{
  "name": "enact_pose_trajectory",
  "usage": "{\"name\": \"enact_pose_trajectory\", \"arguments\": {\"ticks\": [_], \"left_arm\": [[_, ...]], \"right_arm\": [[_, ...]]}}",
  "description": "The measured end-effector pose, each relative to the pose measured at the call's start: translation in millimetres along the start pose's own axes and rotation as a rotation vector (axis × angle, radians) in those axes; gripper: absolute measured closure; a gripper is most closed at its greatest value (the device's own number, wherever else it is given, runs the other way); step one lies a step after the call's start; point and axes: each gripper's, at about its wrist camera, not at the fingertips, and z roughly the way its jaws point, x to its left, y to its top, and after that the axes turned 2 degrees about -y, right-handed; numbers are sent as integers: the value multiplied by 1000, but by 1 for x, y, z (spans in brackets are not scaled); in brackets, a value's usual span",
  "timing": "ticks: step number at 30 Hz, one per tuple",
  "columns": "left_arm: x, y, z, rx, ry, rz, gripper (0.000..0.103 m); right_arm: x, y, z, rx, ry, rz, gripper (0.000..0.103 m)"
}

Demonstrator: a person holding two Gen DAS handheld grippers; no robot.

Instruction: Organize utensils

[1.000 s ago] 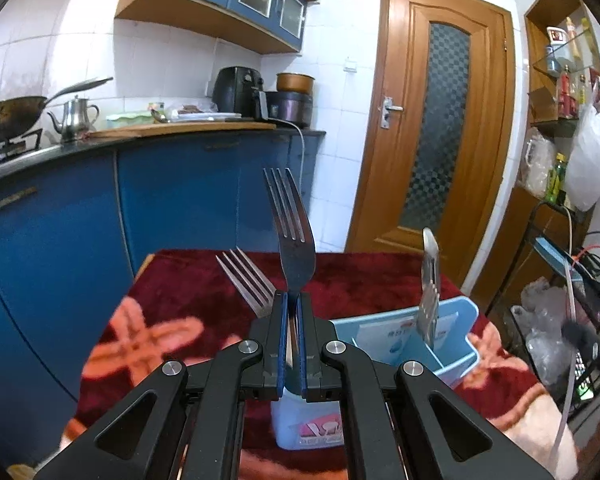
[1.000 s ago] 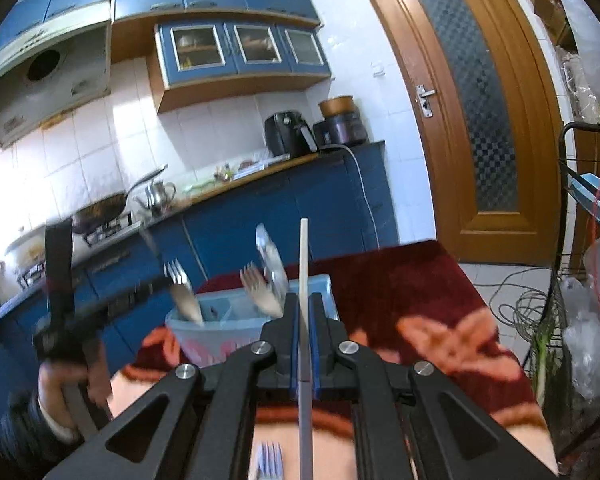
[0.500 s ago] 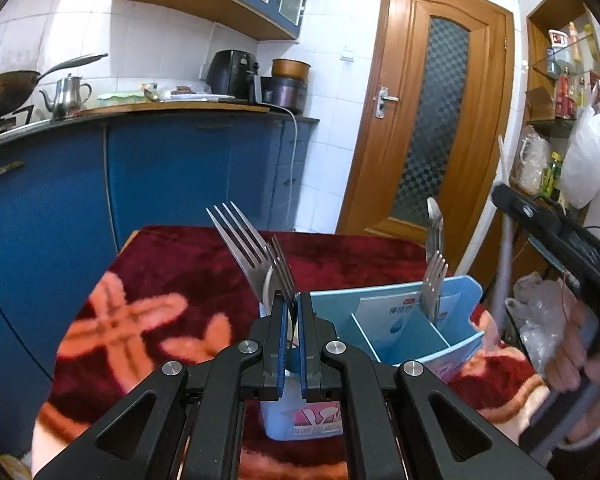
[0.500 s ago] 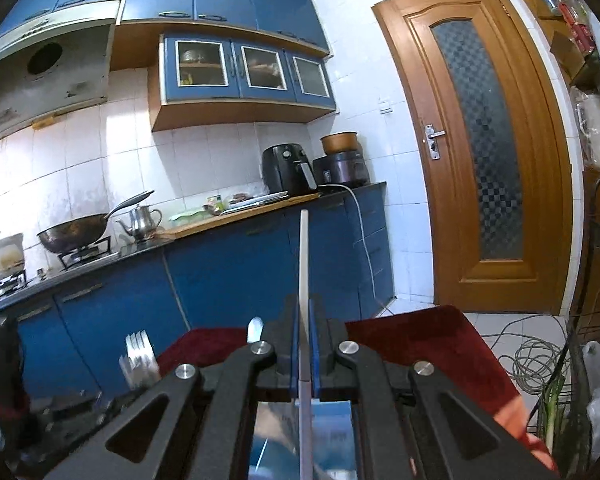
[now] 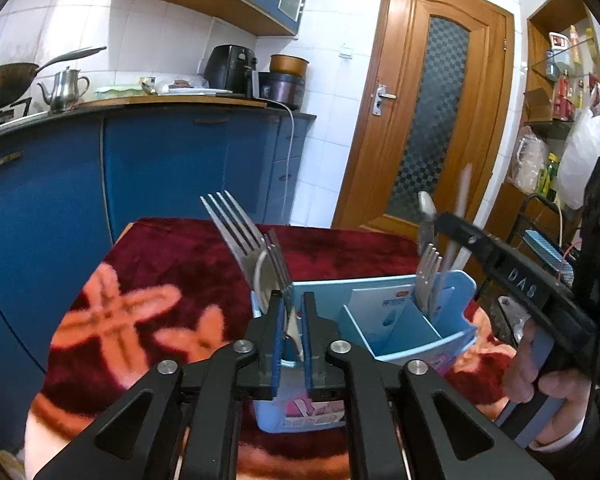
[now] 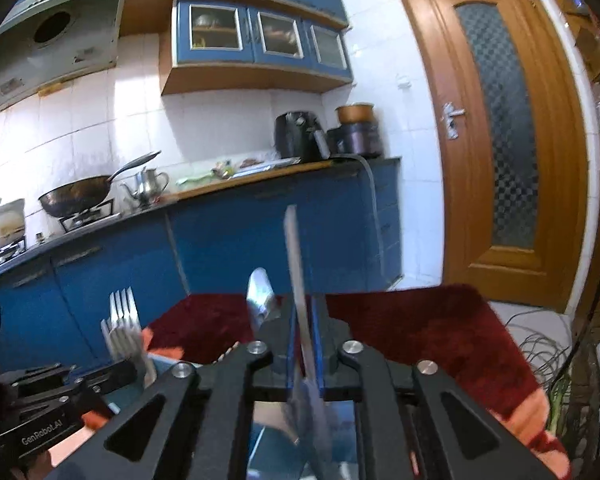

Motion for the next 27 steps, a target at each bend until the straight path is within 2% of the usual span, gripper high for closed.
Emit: {"name": "enact_pose_trajectory", "arguments": {"ticks": [2, 4, 5, 12, 17, 22, 27], "left_arm": [[-5, -1, -4, 2, -7, 12, 76], [-13, -3, -12, 1, -11, 33, 63], [-16, -5, -16, 2, -10, 41, 61], [-26, -14, -44, 36, -30, 39, 60], [-30, -22, -67, 79, -8, 30, 57], [-28, -31, -85, 121, 5, -1, 55], [-33, -47, -96, 165, 5, -22, 53]], "right_arm": [[0, 0, -5, 3, 20, 19, 75], [0, 1, -12, 0, 26, 26, 74], [0, 1, -17, -2, 27, 25, 74], [6, 7, -60, 5, 37, 33, 72], [9, 6, -92, 27, 23, 37, 70], [12, -6, -123, 61, 19, 44, 69], [12, -29, -142, 134, 2, 61, 68]]}}
